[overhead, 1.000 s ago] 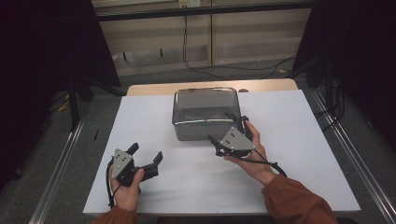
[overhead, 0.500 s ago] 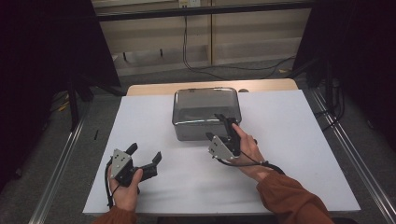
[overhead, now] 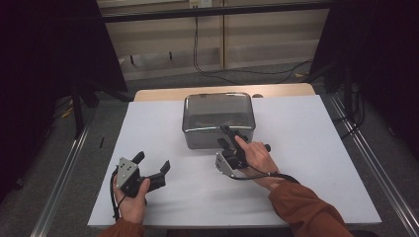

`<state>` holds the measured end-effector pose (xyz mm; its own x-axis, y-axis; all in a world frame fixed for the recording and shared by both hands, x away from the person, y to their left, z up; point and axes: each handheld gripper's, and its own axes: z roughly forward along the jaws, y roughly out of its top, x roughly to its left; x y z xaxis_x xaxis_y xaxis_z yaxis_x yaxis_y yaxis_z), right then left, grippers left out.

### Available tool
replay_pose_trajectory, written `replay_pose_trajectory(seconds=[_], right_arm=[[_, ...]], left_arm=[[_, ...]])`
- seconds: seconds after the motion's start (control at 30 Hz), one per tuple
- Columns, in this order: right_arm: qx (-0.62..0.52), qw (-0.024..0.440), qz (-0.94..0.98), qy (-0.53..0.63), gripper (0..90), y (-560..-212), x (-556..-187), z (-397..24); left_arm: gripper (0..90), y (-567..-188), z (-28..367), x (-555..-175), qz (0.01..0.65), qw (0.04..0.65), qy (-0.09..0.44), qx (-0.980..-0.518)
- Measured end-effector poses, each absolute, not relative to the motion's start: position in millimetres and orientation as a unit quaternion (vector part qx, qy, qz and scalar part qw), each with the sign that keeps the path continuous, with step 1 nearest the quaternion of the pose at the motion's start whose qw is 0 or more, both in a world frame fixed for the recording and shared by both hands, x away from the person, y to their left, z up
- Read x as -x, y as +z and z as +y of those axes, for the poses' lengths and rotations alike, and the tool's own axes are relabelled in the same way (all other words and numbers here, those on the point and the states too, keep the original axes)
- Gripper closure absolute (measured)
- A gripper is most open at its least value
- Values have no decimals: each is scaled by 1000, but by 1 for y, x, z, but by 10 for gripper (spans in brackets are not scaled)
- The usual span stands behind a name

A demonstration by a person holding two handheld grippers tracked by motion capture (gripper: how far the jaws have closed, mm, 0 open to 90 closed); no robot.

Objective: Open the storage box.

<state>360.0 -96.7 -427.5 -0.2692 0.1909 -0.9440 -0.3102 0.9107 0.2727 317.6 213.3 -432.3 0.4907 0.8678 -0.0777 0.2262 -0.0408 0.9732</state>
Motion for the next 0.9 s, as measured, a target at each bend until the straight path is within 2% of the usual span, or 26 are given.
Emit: replay_pose_trajectory(seconds=[0.47, 0.7, 0.9], right_arm=[[47, 601, 775, 191, 707, -434, -365, -96], [50, 604, 772, 190, 771, -434, -365, -95], [56, 607, 771, 184, 779, -434, -364, -95]], left_arm=[[34, -432, 213, -318, 407, 553, 280, -671], [43, -432, 212, -318, 404, 554, 279, -673], [49, -432, 212, -320, 408, 549, 288, -670]])
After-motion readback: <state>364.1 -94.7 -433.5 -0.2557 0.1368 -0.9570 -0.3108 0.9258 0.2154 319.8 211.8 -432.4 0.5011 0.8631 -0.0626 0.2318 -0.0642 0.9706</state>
